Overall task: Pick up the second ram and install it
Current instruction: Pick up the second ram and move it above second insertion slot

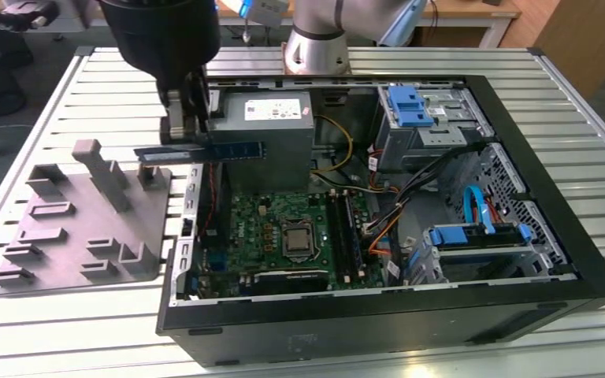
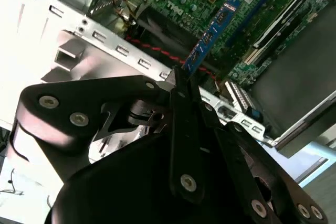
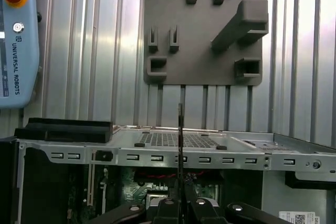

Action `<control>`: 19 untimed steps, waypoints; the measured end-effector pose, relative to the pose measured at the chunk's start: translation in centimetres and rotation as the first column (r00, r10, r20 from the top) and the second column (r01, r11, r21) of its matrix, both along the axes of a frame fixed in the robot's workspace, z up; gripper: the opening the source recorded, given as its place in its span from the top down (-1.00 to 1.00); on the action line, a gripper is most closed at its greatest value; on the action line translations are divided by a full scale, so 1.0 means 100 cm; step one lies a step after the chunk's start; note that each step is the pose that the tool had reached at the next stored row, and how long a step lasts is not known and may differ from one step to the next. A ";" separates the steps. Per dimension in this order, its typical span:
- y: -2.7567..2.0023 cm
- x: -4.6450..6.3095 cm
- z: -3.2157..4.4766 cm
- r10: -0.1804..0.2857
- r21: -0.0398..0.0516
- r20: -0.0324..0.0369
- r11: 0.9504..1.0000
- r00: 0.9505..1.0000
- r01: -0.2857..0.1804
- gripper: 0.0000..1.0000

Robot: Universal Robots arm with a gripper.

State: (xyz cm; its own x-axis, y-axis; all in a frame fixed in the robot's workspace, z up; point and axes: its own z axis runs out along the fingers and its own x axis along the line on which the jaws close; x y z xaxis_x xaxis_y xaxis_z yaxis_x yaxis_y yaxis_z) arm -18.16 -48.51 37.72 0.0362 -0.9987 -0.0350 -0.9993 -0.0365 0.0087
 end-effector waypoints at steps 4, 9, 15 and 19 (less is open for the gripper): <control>0.0004 0.012 0.0000 0.000 0.000 0.000 1.000 1.000 0.000 0.73; 0.0008 0.025 0.0000 0.000 0.000 -0.001 1.000 1.000 0.000 0.73; 0.0013 0.042 0.0000 0.000 0.000 -0.001 1.000 1.000 0.000 0.73; 0.0018 0.053 0.0000 0.000 0.000 -0.002 1.000 1.000 0.000 0.73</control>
